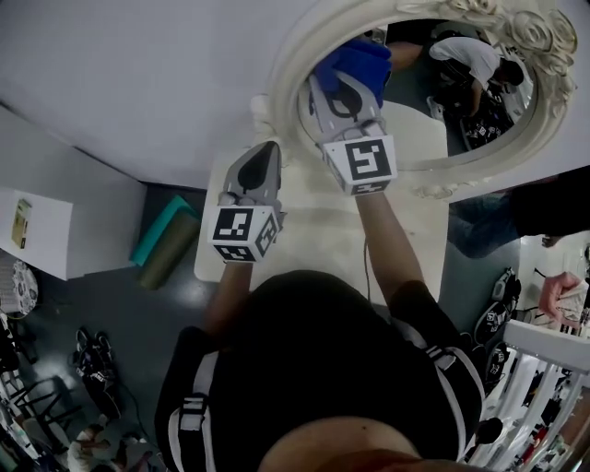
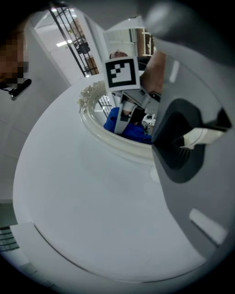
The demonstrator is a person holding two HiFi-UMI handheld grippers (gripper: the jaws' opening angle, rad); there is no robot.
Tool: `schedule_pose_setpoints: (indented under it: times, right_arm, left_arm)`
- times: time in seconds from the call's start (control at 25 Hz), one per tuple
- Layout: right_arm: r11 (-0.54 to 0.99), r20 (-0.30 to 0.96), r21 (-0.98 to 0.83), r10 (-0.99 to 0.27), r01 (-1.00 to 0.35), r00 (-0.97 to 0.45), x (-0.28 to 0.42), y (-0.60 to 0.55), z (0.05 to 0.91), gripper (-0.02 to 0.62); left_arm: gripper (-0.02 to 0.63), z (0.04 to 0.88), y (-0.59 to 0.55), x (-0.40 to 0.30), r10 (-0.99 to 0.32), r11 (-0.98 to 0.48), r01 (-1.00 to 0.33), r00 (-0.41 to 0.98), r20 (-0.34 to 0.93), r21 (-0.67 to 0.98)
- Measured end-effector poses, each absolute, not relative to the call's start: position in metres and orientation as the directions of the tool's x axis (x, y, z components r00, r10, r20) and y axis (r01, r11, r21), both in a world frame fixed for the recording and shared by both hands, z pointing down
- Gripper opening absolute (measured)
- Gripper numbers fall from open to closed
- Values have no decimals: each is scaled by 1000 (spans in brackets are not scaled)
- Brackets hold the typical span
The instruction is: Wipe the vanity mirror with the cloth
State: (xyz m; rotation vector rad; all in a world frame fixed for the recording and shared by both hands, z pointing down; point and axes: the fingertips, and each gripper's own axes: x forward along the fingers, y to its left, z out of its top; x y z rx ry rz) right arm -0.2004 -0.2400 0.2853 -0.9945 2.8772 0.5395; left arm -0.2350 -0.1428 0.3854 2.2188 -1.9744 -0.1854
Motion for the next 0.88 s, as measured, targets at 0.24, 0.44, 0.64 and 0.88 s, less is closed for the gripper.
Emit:
schedule_pose_setpoints:
  times: [0.24,0.44,0.64,0.88]
  right_arm:
    - [746,-127,304,-585,-593,-801,-203,-235,288,28]
    - [750,-224,268,-562,-605,-796,-189,-230,279,29]
    - [754,-328,169,-565,-635,-757,-151,-213,264,29]
    - [752,-328,16,-618,-659,-714,-101,-188,281,29]
  left_arm:
    - [8,388,-141,-241,-993,-111,-972,118,24,209]
    - [8,383,-144,-227,-991,-126,-972,133,21,197]
    - [8,382,-143,-215,-988,-143,-972,152,32,189]
    - [8,382,-143,-187,-973,-213,-959,226,46,187]
